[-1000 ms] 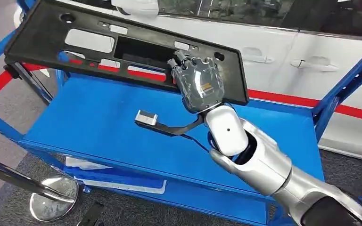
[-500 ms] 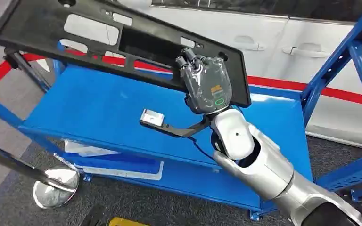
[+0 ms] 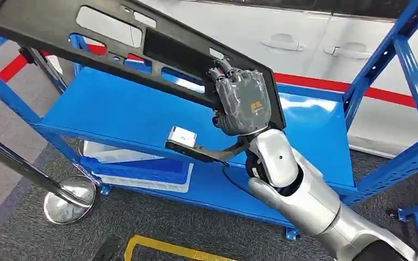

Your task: Take the parts from the cabinet and place them on the table.

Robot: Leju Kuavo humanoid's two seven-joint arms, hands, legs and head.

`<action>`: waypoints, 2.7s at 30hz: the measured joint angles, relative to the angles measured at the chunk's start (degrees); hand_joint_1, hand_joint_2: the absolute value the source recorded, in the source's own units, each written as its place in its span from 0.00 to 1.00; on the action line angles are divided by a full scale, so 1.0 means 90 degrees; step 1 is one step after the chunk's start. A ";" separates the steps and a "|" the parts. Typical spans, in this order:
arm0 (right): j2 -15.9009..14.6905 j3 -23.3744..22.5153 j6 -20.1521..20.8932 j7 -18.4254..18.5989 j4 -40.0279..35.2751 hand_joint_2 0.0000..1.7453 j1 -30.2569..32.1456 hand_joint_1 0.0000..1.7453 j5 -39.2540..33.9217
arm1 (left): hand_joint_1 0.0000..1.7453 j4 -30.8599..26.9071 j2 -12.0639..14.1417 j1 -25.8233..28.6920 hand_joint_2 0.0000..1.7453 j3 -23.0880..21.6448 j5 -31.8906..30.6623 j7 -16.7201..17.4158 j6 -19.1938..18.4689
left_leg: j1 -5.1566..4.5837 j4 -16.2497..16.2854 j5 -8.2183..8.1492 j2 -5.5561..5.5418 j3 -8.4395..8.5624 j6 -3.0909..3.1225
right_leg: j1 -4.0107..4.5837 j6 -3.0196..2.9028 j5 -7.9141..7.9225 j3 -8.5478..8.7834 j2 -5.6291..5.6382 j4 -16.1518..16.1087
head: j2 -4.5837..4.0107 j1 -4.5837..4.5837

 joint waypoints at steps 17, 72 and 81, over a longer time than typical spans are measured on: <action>-0.0012 -0.0078 -0.0379 -0.0211 -0.0109 1.00 0.0011 1.00 -0.0119 | 0.00 0.0000 0.0007 -0.0039 1.00 0.0005 -0.0058 0.0034 -0.0041 | -0.0135 -0.0146 -0.1001 -0.0056 0.1197 0.0039 | 0.0081 -0.0253 0.1192 -0.1173 -0.0072 0.0009 | 0.0000 -0.0056; -0.0194 -0.0167 -0.0243 0.0010 -0.0211 1.00 0.0008 1.00 -0.0145 | 0.00 0.0005 0.0007 0.0016 1.00 0.0017 -0.0085 -0.0049 -0.0151 | 0.0003 0.1803 -0.1007 0.0014 -0.0524 -0.0257 | 0.0051 -0.0316 0.0508 -0.0368 -0.0089 -0.0152 | 0.0000 0.0032; -0.0219 -0.0228 -0.0517 -0.0087 -0.0211 1.00 0.0045 1.00 -0.0595 | 0.00 0.0005 0.0007 0.0022 1.00 0.0017 -0.0063 -0.0083 -0.0119 | -0.0029 -0.0116 -0.0516 0.0001 0.0686 0.0024 | 0.0086 -0.0063 0.0646 -0.0558 -0.0081 -0.0080 | 0.0000 0.0037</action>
